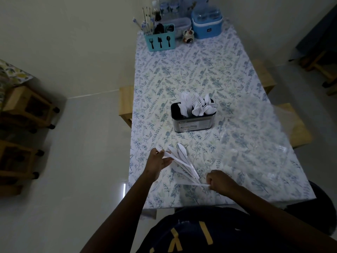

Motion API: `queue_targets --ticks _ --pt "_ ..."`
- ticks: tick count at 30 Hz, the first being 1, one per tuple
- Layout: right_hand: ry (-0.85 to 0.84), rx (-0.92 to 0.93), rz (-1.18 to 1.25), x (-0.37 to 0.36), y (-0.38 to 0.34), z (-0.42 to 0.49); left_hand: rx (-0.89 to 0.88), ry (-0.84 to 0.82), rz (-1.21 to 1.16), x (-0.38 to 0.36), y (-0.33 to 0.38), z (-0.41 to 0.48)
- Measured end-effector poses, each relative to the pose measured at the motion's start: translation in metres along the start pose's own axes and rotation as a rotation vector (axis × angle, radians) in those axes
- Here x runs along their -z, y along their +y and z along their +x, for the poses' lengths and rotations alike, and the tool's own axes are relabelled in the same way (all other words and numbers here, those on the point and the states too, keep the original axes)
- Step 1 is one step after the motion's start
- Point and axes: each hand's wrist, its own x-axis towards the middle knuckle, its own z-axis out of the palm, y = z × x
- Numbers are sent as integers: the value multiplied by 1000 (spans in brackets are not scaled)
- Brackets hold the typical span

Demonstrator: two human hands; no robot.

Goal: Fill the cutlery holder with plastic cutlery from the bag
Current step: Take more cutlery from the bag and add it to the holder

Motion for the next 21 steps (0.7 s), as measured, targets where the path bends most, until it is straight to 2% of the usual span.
queue_targets --ticks 3,6,9,14,21 --pt "74 -51 120 8 -1 0 -6 35 26 6 1 1" --pt "216 -123 313 17 -7 -2 10 82 53 14 4 4" --pt "303 -107 466 24 -17 -2 29 33 104 14 5 2" --pt "294 -71 583 32 -41 0 60 -98 92 -4 4 -5" --pt "267 -34 637 30 -56 1 96 -171 -50 -11 10 -5"
